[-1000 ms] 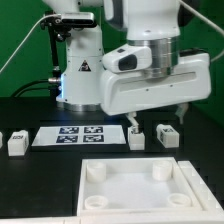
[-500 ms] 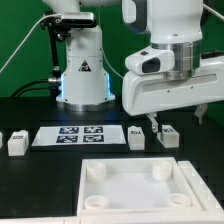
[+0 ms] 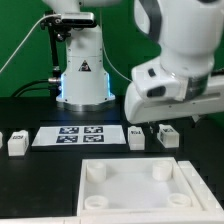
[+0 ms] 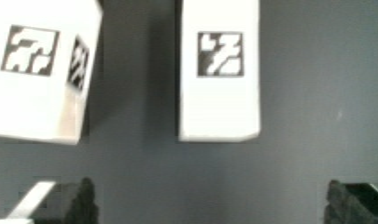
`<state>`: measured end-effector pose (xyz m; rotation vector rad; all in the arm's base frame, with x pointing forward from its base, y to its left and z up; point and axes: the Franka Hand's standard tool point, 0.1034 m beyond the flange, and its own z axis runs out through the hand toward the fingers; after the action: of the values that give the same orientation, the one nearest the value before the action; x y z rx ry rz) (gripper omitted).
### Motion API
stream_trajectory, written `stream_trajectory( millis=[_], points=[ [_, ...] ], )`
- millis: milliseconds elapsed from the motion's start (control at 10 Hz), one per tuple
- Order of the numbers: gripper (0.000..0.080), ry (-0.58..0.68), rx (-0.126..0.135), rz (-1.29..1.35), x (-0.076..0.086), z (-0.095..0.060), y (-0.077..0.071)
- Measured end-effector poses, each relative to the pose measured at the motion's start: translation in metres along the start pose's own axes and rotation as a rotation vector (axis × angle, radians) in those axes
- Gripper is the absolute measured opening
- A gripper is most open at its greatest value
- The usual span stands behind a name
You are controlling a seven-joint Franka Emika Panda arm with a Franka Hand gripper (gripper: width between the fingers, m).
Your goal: Assemble one leg
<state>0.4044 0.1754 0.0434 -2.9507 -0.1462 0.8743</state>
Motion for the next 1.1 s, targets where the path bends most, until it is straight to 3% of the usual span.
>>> stream_trajectory(
  millis=[400, 1100],
  points=[
    [0.0649, -0.352, 0.001, -0.011, -0.012, 0.025, -0.004],
    [0.0649, -0.338, 0.004, -0.014, -0.006, 0.044, 0.0]
  ],
)
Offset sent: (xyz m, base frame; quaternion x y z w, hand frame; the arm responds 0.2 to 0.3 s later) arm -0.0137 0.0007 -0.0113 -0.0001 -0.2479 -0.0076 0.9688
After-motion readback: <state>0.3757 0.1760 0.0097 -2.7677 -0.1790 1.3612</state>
